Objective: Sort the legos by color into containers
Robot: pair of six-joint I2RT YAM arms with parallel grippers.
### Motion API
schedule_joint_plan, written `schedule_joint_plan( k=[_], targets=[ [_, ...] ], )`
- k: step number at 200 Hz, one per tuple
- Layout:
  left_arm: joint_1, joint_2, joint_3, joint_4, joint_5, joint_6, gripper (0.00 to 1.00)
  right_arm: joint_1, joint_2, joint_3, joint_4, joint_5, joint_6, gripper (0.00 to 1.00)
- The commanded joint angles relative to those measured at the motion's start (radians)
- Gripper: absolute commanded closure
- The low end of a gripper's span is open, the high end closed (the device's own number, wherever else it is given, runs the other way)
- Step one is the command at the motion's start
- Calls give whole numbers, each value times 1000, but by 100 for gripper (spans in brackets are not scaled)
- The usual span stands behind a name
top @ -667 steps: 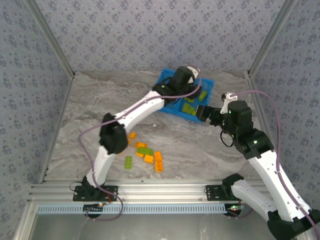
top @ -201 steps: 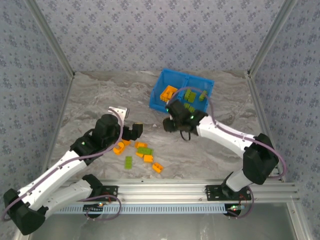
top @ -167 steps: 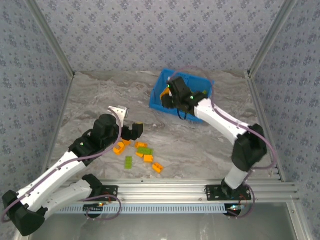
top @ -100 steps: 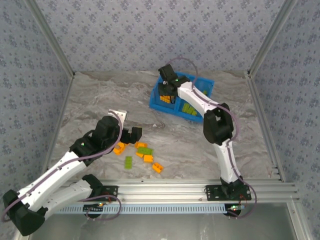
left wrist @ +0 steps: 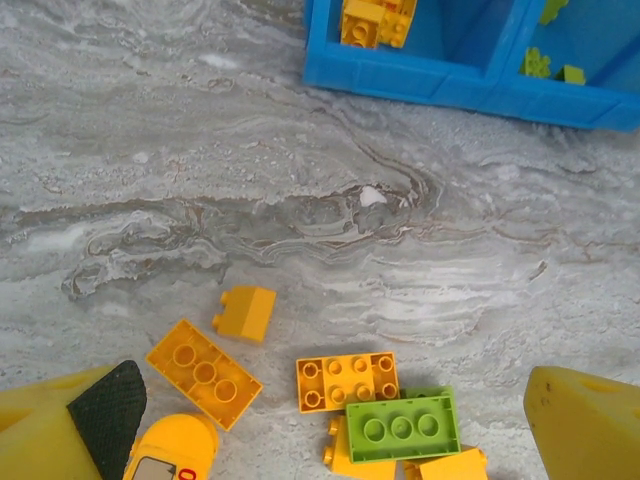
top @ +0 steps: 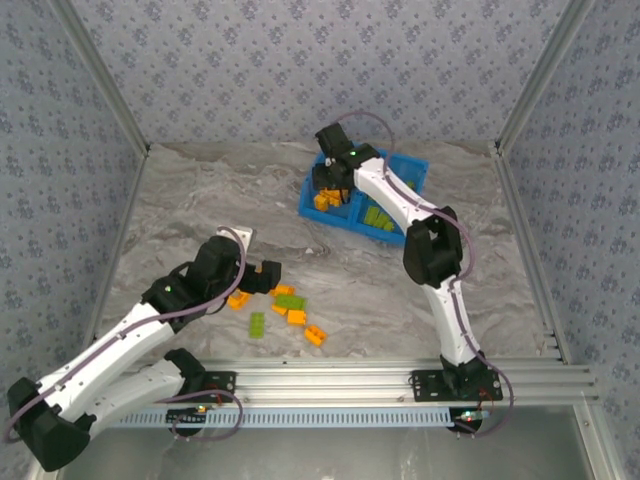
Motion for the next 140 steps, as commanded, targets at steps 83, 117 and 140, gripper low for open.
schedule_joint_plan(
  k=[83,117,140],
  targets=[
    [-164,452,91,-32,94,-200,1,92,-819,-827,238,-18,-64,5],
    [-167,562,86,24,132,-208,1,90,-832,-868,223,-4,-74,4],
    [-167,571,72,44,108,-216,1,86,-827,-872,229,-5,-77,3]
  ],
)
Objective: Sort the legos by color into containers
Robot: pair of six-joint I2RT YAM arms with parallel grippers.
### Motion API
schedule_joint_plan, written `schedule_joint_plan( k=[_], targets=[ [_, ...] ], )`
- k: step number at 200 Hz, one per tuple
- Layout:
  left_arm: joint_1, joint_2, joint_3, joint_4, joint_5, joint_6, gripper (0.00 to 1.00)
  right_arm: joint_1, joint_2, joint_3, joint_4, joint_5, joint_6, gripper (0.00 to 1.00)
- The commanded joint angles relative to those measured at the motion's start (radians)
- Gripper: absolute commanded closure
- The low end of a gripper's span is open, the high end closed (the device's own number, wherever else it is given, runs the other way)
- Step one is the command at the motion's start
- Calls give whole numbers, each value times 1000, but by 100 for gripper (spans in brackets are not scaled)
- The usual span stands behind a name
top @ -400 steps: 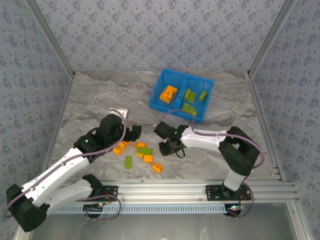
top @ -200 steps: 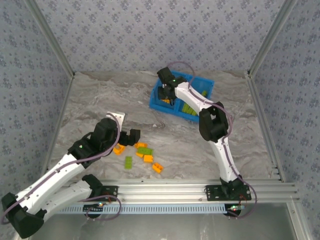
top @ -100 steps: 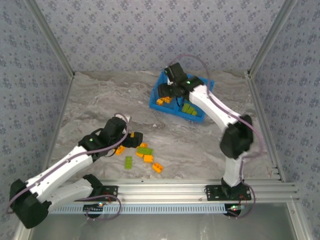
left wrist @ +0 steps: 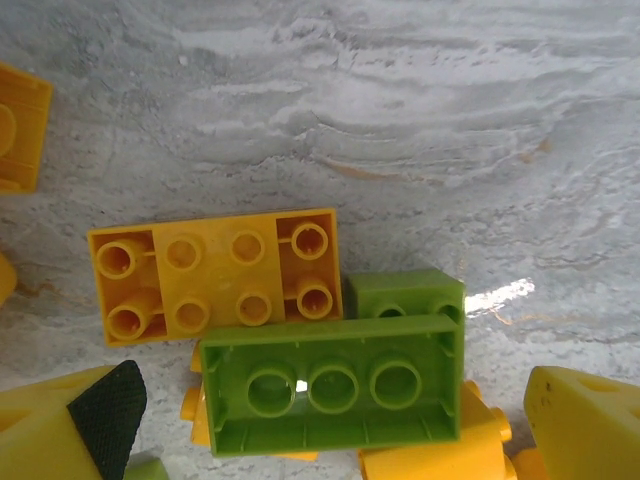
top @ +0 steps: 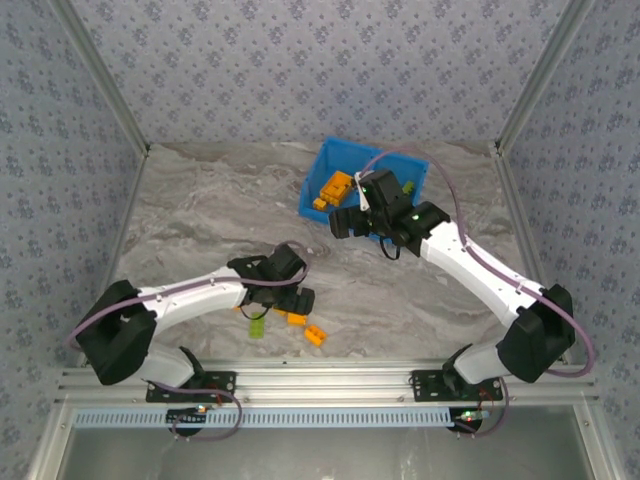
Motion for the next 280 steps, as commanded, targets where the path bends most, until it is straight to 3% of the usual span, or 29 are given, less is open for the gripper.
schedule_joint_plan(
  k=[1,39,105,159,190,229,280],
  targets=[
    [-3,0,11,37,-2,-26,1,-4,-4,2,12,20,-12,4],
    [-3,25,-2,53,0,-19,14,-6,10,14,18,16,-15,3],
    [-24,47,-15,11,-38,-29,17,-6,21,21,17,8,-7,3],
    [-51,56,-10,-6,-73,-42,38,-7,24,23,14,6,0,3],
    [-58,13,28,-6,-85,-45,43,-4,10,33,-7,17,6,4],
    [-73,38,250,65,-117,67,44,-1,-115,-37,16,96,59,3],
    [-67,404,768,113,-156,342,44,-22,-409,-224,5,333,177,3]
  ],
)
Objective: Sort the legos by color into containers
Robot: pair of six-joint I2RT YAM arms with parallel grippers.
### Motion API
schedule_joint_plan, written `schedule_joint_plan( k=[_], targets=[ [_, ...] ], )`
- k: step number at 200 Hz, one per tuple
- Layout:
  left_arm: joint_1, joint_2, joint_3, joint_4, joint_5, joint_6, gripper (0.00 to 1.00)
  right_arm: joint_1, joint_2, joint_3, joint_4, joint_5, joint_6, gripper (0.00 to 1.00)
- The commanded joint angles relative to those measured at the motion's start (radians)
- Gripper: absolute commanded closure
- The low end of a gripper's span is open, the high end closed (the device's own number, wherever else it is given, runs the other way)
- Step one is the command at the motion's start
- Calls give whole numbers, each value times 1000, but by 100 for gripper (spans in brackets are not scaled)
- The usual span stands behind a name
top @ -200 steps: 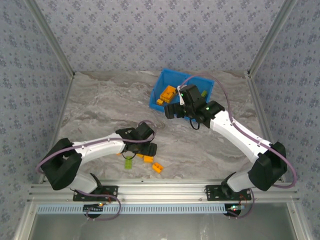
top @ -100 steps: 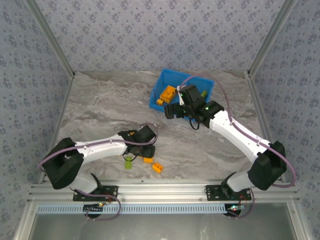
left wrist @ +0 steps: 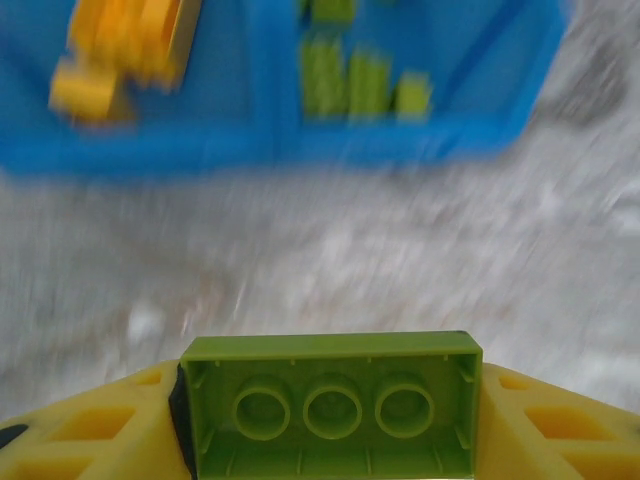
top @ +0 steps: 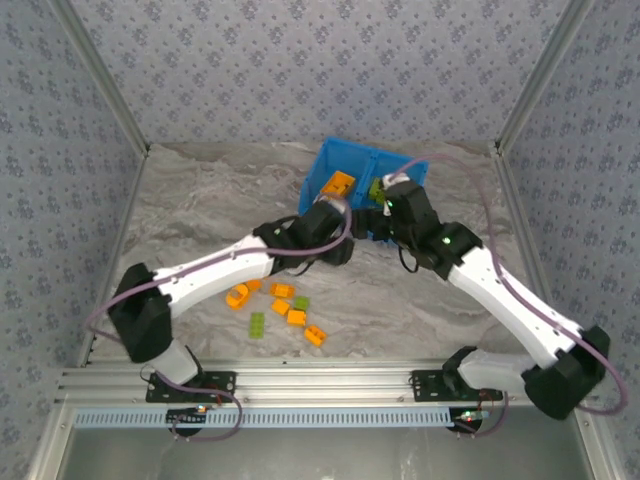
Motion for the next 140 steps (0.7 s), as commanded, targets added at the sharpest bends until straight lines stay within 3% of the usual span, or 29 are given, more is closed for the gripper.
schedule_joint_plan(
  k=[1,43,86,107,140],
  targets=[
    [1,168,193,41,-25,182,44,-16,-132,-80,-21,164,94,3],
    [35,547,685,6,-19,355,44,-31,-384,-226,-59,272,159,2],
    [80,865,1112,-132,12,366,44,-43,-473,-238,-168,295,151,1],
    [91,919,1167,-134,58,332,42,-45,-491,-238,-182,295,140,1],
    [98,923,1167,-131,99,291,26,-47,-491,-236,-163,289,129,1]
  ],
)
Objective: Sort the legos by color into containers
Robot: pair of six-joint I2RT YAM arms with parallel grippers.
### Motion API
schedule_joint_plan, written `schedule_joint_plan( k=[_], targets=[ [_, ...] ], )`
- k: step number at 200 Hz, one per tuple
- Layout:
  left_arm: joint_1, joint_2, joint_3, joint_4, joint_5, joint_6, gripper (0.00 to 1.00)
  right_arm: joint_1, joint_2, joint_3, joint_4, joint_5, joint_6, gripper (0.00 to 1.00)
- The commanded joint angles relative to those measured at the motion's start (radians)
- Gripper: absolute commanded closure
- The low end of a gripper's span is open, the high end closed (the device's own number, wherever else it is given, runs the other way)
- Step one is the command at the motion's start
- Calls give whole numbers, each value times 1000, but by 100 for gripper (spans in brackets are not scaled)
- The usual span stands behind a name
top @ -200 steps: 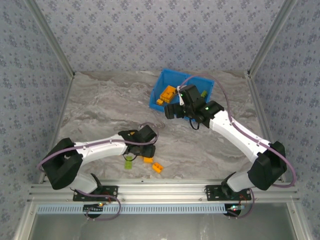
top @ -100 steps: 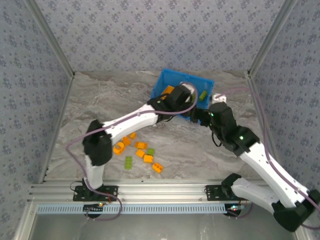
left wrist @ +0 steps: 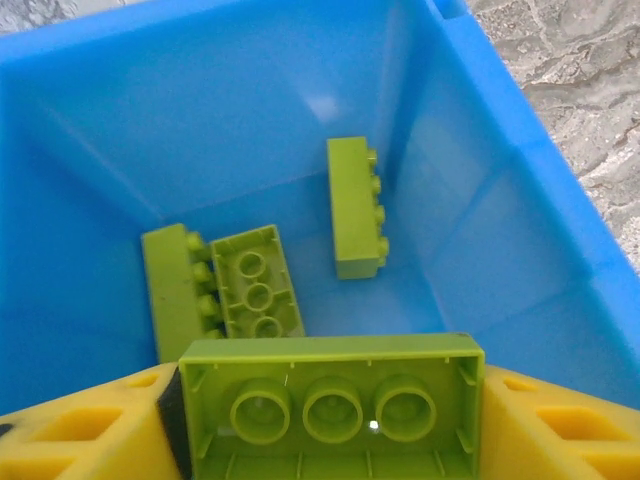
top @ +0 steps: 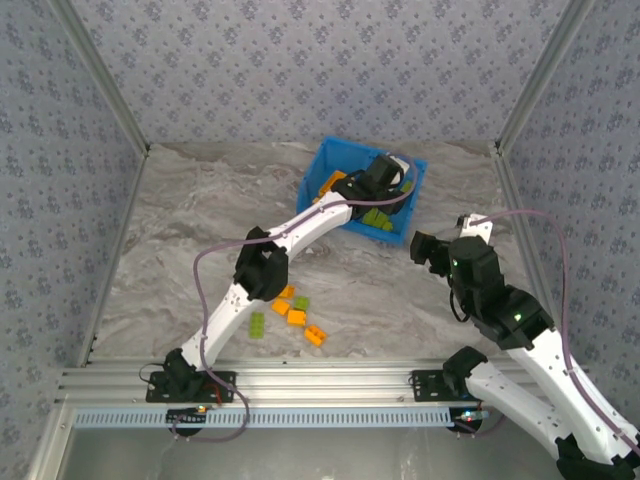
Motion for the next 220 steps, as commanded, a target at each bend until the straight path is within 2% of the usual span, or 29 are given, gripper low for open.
schedule_joint_plan(
  k=[1,46,70,83,117,131,170,201,220],
  targets=[
    [-3,-7,51,-34,46,-30,26,-6,-7,-1,-11,26,0,1],
    [-12,-118,26,-23,105,-43,21,-8,23,4,13,12,-10,1],
    [-11,-252,-87,22,113,-62,20,-7,42,2,34,-32,-51,1],
    [-7,-352,-197,75,107,-67,20,-8,56,-7,61,-105,-94,1],
    [22,-650,-563,203,54,-71,18,16,142,-27,157,-443,-227,2],
    [42,-767,-717,210,6,-76,17,67,210,-20,169,-523,-261,2],
    [88,-1113,-1143,207,-144,-103,15,309,451,10,176,-584,-337,2],
    [127,-1361,-1400,110,-239,-198,11,434,672,57,205,-637,-352,3],
    [187,-1506,-1532,32,-251,-293,8,489,801,108,192,-639,-370,5]
  ],
)
